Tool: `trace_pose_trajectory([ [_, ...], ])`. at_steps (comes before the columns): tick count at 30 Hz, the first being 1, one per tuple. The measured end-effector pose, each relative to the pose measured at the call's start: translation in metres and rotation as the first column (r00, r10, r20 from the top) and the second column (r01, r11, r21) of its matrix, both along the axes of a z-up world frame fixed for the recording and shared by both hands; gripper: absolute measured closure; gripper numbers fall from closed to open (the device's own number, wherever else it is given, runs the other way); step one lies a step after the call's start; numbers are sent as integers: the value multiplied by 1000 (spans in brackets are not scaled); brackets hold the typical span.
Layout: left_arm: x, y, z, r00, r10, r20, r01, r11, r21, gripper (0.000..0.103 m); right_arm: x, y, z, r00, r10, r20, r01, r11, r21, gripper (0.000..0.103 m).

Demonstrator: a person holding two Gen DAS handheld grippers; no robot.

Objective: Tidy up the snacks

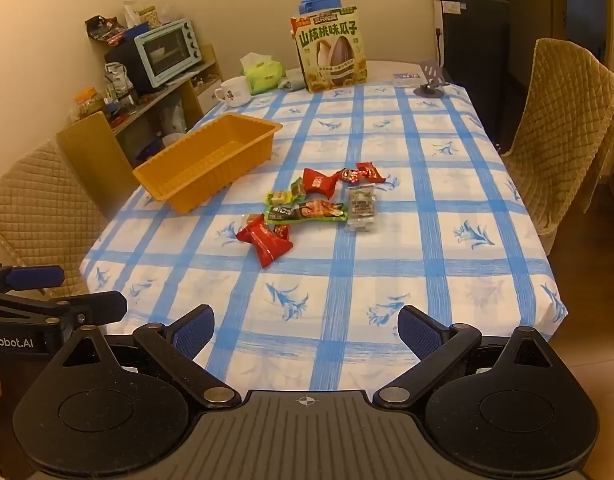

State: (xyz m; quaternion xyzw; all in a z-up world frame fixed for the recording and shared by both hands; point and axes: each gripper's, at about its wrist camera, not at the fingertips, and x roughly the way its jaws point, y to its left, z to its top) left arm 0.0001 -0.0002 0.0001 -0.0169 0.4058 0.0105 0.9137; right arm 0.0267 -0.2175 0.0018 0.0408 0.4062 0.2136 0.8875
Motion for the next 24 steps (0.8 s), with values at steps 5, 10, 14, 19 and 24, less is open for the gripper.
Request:
trace_pose_trajectory([
  [5,0,0,0,1000,-1,-1,1,1000,-1,0,0,0,0,1000,-1,-1,1,1000,0,5],
  [10,0,0,0,1000,-2,-2,2,1000,-4,0,1,-1,0,1000,0,-1,0,1000,1,5],
  [14,0,0,0,1000,-1,-2,1,1000,-5,0,1,0,1,1000,0,-1,0,1000,1,5],
  [19,0,0,0,1000,-1,-1,1,1000,-7,0,0,1,1,1000,0,1,0,1000,0,5],
  [24,0,0,1,1000,-1,0,1,1000,-6,0,1,1,2,1000,1,2,-1,1000,1,5],
])
